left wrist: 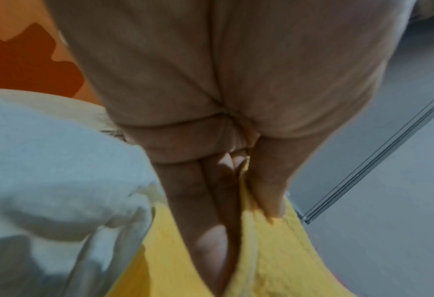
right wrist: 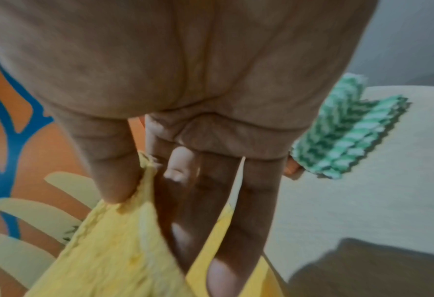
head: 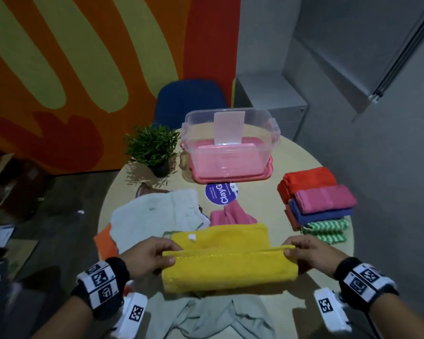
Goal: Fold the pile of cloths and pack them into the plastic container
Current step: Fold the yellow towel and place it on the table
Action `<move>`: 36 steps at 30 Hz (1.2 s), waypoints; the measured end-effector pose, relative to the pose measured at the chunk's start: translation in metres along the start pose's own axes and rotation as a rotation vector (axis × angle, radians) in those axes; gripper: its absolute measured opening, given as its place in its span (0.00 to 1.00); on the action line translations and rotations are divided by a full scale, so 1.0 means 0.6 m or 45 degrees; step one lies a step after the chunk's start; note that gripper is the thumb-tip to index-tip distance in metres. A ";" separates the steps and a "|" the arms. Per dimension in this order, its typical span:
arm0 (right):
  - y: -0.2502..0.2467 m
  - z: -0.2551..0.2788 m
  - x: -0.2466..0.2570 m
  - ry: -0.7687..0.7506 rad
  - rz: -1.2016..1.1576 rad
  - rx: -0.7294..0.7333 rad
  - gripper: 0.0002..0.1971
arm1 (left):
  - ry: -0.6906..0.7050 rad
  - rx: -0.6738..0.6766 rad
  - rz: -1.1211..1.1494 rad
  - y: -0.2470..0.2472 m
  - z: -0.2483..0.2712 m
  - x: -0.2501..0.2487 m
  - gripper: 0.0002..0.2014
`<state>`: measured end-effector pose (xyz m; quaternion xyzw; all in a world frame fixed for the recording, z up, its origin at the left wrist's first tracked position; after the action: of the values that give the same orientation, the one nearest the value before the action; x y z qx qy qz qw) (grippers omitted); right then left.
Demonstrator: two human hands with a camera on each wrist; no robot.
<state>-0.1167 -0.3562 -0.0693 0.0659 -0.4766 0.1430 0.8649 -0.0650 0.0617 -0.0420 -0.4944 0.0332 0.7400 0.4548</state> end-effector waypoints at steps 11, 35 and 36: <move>0.011 -0.102 -0.033 0.020 0.709 -0.275 0.06 | -0.196 -0.391 -0.467 0.017 -0.060 0.039 0.04; 0.019 -0.127 0.033 -0.224 0.589 -0.356 0.11 | 0.034 -0.448 -0.697 0.019 -0.134 -0.063 0.18; 0.022 -0.114 0.056 -0.314 0.496 -0.303 0.12 | 0.145 -0.400 -0.677 0.023 -0.137 -0.093 0.19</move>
<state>-0.0486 -0.3201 -0.0781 -0.1124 -0.5956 0.2406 0.7581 -0.0115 -0.0229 -0.0466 -0.5907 -0.1866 0.5623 0.5477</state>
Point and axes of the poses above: each hand's wrist, its own z-axis away from the middle knuckle, its own y-axis out of the palm, x = y × z, the point moved 2 cm from there along -z, towards the middle knuckle, and after that the axes turned 7 degrees about -z, right-handed, at the moved point
